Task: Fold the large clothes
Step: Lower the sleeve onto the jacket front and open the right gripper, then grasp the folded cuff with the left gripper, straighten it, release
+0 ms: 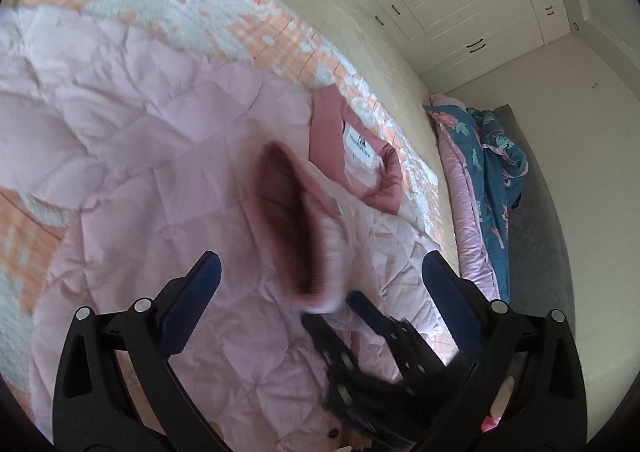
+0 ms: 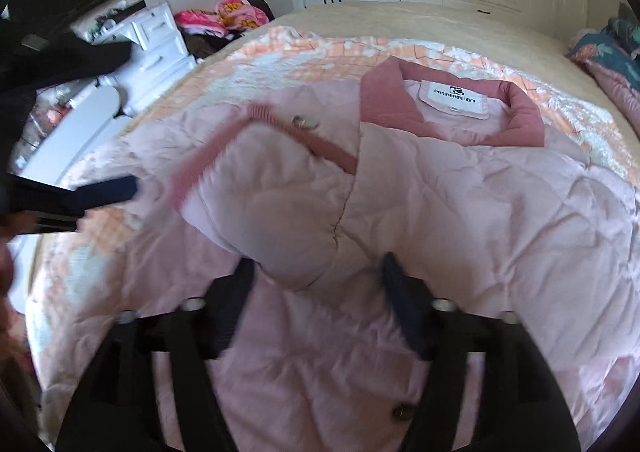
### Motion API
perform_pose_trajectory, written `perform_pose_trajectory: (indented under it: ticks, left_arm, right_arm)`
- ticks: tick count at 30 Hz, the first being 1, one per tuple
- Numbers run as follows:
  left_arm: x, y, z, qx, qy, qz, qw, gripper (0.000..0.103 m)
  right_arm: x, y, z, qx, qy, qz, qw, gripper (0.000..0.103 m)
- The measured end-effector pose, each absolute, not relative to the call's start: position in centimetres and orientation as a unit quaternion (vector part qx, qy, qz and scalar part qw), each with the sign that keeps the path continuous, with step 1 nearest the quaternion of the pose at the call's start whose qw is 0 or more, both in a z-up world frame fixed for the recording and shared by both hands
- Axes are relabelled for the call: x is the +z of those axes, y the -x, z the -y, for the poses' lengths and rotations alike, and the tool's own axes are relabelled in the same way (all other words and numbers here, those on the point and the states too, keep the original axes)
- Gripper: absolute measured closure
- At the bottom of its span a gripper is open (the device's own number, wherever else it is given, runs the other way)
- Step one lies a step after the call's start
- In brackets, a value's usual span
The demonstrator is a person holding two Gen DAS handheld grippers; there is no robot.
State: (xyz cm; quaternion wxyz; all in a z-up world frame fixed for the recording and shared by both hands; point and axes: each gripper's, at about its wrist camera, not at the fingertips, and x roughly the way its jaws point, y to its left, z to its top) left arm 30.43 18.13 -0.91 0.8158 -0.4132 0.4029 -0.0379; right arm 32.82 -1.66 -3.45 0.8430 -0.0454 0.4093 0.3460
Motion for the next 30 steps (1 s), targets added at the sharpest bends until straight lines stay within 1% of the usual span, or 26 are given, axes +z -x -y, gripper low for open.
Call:
perform_pose_trajectory:
  ticks: [3, 7, 9, 10, 11, 12, 13, 14, 15, 16, 19, 20, 24, 27, 30]
  left_arm:
    - [-2.0, -30.8, -17.6, -0.041, 0.417, -0.414, 0.808, 0.009]
    - [-4.1, -31.4, -16.8, -0.033, 0.431, -0.433, 0.791, 0.009]
    - [-5.2, -31.8, -16.2, -0.023, 0.428, -0.448, 0.785, 0.009]
    - [-5.5, -32.0, -16.0, -0.017, 0.419, -0.452, 0.787, 0.014]
    - [-5.8, -32.2, -15.5, -0.009, 0.404, -0.456, 0.793, 0.022]
    - [-5.9, -32.4, -15.2, -0.006, 0.393, -0.458, 0.797, 0.044]
    - [-6.0, -32.5, -14.7, 0.002, 0.378, -0.461, 0.803, 0.060]
    - [-6.0, -32.7, -14.4, 0.005, 0.366, -0.462, 0.808, 0.064]
    - [-5.8, -32.8, -14.1, 0.003, 0.351, -0.461, 0.815, 0.078]
    - [-5.5, -32.8, -13.8, 0.001, 0.337, -0.458, 0.823, 0.087]
    - [-3.3, -33.0, -13.4, -0.007, 0.300, -0.443, 0.845, 0.091]
    - [-1.8, -32.8, -13.6, -0.006, 0.286, -0.428, 0.858, 0.091]
    - [1.4, -32.6, -14.6, 0.012, 0.257, -0.394, 0.882, 0.092]
    - [1.1, -32.5, -15.1, 0.030, 0.230, -0.398, 0.888, 0.092]
    - [-1.4, -32.5, -15.6, 0.040, 0.229, -0.431, 0.872, 0.092]
  right_arm:
    - [-1.8, -31.9, 4.3, 0.350, 0.023, -0.396, 0.849, 0.022]
    - [-0.4, -31.8, 8.5, 0.303, 0.030, -0.381, 0.873, 0.022]
    - [-0.1, -32.0, 11.3, 0.269, 0.023, -0.385, 0.883, 0.027]
    - [-0.1, -32.2, 12.6, 0.253, 0.020, -0.386, 0.887, 0.028]
    - [-0.1, -32.3, 13.9, 0.237, 0.016, -0.386, 0.891, 0.029]
    - [-0.2, -32.4, 15.6, 0.220, 0.006, -0.386, 0.896, 0.029]
    - [-0.2, -32.5, 17.0, 0.202, -0.002, -0.387, 0.900, 0.030]
    - [-0.3, -32.7, 18.3, 0.186, -0.007, -0.388, 0.903, 0.030]
    - [-0.4, -33.0, 20.1, 0.168, -0.017, -0.390, 0.905, 0.030]
    - [-0.6, -33.1, 21.0, 0.158, -0.022, -0.392, 0.906, 0.030]
    - [-0.7, -34.0, 23.9, 0.123, -0.039, -0.396, 0.909, 0.030]
    - [-0.6, -34.3, 24.4, 0.119, -0.043, -0.394, 0.910, 0.031]
    - [0.3, -35.5, 25.0, 0.112, -0.051, -0.382, 0.916, 0.031]
    - [0.0, -36.2, 23.5, 0.125, -0.038, -0.386, 0.913, 0.031]
    - [-0.5, -37.1, 21.7, 0.143, -0.025, -0.398, 0.906, 0.031]
